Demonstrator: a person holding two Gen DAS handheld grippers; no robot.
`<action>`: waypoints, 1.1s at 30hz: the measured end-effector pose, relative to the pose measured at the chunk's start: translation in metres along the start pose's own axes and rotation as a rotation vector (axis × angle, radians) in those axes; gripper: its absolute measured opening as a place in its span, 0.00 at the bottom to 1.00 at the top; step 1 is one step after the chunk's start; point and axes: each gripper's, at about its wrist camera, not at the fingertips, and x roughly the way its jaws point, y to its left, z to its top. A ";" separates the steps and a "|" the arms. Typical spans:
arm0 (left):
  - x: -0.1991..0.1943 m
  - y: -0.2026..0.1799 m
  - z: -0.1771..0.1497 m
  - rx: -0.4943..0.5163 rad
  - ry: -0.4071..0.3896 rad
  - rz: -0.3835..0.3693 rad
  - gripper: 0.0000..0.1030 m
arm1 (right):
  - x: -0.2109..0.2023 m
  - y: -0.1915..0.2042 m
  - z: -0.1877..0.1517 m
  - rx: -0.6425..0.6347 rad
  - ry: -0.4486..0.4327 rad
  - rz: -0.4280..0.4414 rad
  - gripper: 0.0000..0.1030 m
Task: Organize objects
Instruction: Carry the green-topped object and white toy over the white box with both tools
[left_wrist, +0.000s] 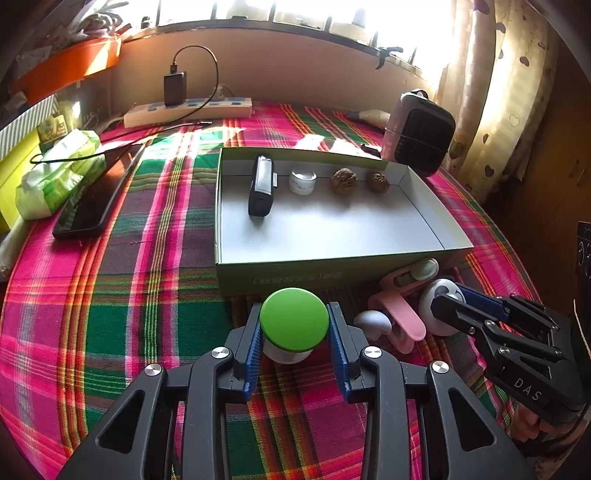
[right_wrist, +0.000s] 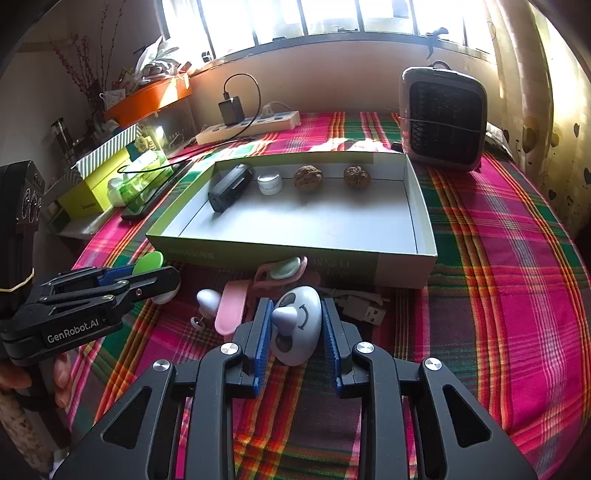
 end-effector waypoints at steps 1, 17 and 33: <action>-0.001 -0.001 0.000 0.002 -0.002 -0.001 0.30 | 0.000 0.000 0.000 0.000 -0.001 0.001 0.27; -0.012 -0.006 0.010 0.020 -0.034 -0.008 0.30 | -0.014 -0.003 0.009 0.014 -0.036 0.019 0.27; -0.008 -0.013 0.038 0.042 -0.054 -0.024 0.30 | -0.012 -0.011 0.035 0.039 -0.059 0.051 0.27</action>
